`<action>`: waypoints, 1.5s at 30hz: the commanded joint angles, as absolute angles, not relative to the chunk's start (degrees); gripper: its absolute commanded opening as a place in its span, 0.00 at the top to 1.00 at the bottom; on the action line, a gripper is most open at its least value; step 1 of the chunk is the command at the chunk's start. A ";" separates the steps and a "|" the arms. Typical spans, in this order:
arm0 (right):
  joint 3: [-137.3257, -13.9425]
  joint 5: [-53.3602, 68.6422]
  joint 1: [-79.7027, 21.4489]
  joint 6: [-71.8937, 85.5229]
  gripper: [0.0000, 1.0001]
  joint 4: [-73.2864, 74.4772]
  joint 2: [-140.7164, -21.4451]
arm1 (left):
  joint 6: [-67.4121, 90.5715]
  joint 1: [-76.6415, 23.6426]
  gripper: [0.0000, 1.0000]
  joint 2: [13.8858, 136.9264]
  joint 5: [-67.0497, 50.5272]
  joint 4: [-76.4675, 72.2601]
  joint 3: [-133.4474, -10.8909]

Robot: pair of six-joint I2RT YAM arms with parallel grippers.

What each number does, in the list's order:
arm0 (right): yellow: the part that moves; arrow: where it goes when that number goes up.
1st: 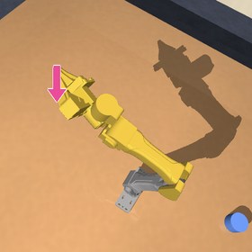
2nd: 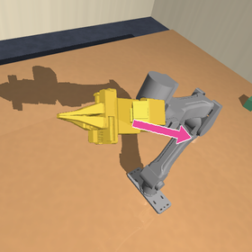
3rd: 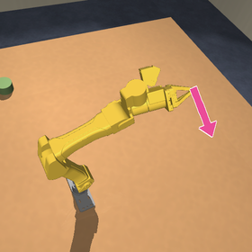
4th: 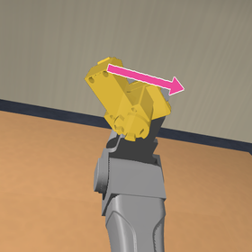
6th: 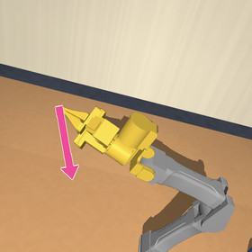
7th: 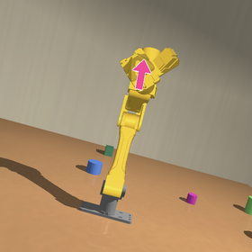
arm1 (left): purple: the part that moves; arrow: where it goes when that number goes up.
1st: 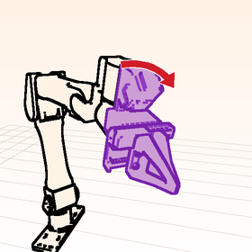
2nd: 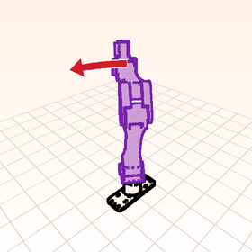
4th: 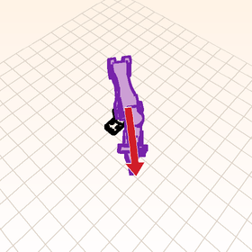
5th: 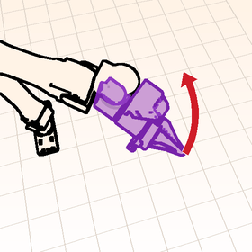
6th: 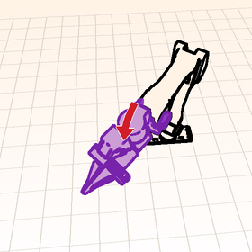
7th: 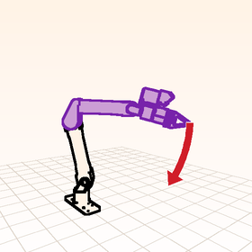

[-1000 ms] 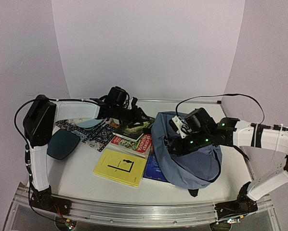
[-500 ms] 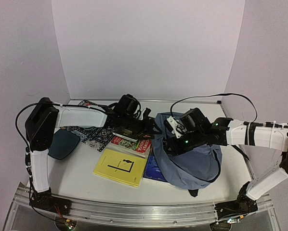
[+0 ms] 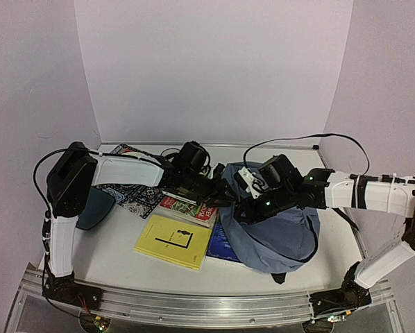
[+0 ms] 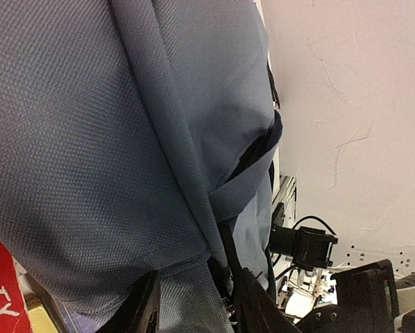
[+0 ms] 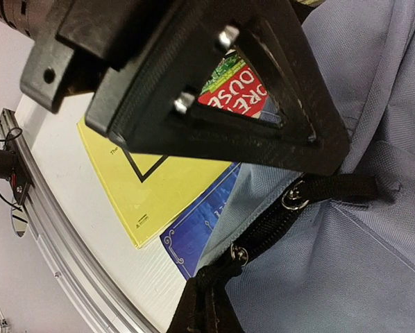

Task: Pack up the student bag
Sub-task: Hold the largest pocket of the student bag, then unzip the largest pocket of the student bag.

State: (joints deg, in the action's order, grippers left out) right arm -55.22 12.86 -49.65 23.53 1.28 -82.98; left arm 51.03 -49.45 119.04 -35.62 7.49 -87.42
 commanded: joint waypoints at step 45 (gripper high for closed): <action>-53.89 11.75 -51.40 24.87 1.00 18.32 -72.83 | 34.19 -42.10 1.00 124.43 -24.96 24.74 -109.71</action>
State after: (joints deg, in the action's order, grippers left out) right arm -56.53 10.96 -50.63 23.16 11.46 -75.92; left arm 37.80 -45.19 122.67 -29.76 26.35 -104.38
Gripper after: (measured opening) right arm 0.015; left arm 0.026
